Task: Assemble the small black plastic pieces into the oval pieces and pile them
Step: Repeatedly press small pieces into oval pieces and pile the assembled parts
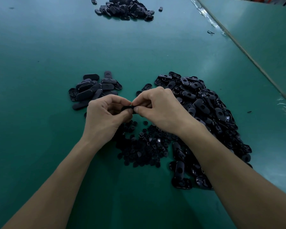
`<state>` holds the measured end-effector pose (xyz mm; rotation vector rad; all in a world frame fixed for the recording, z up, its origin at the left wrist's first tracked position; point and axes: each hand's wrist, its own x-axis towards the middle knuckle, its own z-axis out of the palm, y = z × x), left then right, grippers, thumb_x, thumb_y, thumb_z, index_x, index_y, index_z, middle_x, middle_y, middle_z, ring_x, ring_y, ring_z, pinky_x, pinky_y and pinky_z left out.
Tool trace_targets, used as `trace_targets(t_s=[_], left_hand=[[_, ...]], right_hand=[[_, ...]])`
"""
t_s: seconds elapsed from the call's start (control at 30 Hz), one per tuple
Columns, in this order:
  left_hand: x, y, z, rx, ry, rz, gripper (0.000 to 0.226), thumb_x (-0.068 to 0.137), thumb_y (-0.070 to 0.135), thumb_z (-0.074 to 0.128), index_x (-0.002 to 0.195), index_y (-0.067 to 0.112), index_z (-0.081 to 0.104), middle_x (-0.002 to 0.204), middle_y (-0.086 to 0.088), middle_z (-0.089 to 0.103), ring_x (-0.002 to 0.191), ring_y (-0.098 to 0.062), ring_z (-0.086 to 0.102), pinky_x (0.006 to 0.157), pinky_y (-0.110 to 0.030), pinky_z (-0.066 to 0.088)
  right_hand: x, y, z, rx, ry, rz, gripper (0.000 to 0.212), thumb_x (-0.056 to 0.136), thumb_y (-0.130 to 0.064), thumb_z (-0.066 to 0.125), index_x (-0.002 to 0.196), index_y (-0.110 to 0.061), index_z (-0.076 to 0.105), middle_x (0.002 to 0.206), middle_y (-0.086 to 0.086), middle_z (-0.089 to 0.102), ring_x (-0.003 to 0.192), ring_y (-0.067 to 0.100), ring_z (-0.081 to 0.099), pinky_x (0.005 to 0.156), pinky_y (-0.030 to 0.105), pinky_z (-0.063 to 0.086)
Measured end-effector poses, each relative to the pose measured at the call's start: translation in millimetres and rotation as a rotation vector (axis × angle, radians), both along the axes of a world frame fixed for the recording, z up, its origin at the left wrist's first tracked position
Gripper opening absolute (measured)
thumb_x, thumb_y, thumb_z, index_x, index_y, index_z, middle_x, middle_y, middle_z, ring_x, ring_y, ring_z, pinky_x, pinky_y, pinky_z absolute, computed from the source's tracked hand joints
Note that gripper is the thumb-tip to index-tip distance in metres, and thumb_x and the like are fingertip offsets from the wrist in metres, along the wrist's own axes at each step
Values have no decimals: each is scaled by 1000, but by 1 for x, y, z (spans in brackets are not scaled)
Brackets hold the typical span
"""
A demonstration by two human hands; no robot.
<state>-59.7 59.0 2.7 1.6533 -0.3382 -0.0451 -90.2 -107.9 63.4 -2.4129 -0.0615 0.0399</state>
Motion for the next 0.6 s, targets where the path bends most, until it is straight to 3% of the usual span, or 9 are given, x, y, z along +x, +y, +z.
trace_targets(t_s=[0.13, 0.27, 0.43, 0.6], left_hand=[[0, 0, -3, -20, -6, 5, 28, 80, 0, 81, 84, 26, 73, 77, 0, 76, 67, -18, 74, 64, -22, 58], [1, 1, -5, -43, -48, 42, 26, 83, 4, 78, 88, 28, 74, 78, 1, 76, 66, -18, 74, 63, -25, 59], [3, 0, -6, -70, -132, 226, 19, 87, 10, 76, 93, 28, 73, 80, 5, 76, 68, -19, 74, 68, -35, 61], [11, 11, -5, 113, -274, 401, 16, 89, 19, 74, 95, 33, 72, 88, 8, 73, 72, -7, 71, 73, -24, 58]], right_hand=[[2, -1, 0, 7, 22, -1, 14, 95, -14, 67, 104, -19, 76, 83, -11, 70, 76, -5, 65, 72, 6, 49], [2, 1, -1, 16, 43, -6, 21, 95, -16, 66, 114, -22, 72, 90, -5, 71, 87, 5, 67, 84, 22, 55], [-1, 2, -5, 17, 48, -38, 28, 97, -19, 63, 125, -21, 66, 89, -11, 70, 101, 13, 62, 95, 34, 52], [1, -4, -10, -72, 39, -107, 25, 96, -13, 62, 119, -17, 69, 100, -2, 68, 100, 14, 61, 95, 33, 53]])
